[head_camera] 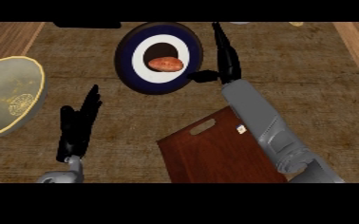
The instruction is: Pick the sweet potato from the tray and place it in the plate
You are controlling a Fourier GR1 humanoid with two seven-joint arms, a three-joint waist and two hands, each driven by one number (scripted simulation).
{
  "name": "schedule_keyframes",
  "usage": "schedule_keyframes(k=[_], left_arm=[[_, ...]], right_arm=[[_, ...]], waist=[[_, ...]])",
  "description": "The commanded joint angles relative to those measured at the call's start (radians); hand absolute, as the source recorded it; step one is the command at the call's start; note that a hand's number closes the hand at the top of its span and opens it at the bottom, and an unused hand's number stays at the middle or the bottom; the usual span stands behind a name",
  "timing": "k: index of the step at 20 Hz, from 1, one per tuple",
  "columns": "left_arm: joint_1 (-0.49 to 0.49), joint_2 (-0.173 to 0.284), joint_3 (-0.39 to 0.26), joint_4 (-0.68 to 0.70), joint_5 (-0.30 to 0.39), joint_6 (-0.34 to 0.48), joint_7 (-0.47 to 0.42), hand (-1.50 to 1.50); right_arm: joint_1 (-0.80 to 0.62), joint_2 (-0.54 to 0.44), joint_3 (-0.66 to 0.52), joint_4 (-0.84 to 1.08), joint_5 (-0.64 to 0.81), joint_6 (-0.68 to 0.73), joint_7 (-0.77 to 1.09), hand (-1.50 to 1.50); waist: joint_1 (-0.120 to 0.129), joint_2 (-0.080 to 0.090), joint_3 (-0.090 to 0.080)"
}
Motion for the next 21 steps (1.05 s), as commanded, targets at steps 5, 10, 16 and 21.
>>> schedule_keyframes(k=[5, 10, 16, 21], left_arm=[[0.004, 0.019, 0.054, 0.106, 0.033, -0.033, -0.099, 0.00], [-0.024, 0.012, 0.027, 0.017, 0.011, -0.022, 0.009, 0.00], [-0.012, -0.027, -0.008, -0.031, -0.030, 0.025, 0.052, 0.00], [0.030, 0.018, 0.051, 0.024, 0.027, -0.041, -0.062, 0.00]], right_arm=[[0.037, -0.065, -0.071, -0.020, 0.009, 0.034, -0.067, -1.50], [0.040, -0.071, -0.125, 0.016, 0.012, -0.012, -0.089, -1.50], [0.054, -0.090, -0.147, -0.009, 0.042, -0.033, -0.040, -1.50], [0.076, -0.106, -0.168, -0.002, 0.065, -0.063, -0.072, -1.50]], waist=[[-0.013, -0.002, 0.000], [-0.005, 0.000, 0.000], [-0.012, -0.004, 0.000], [-0.009, -0.003, 0.000]])
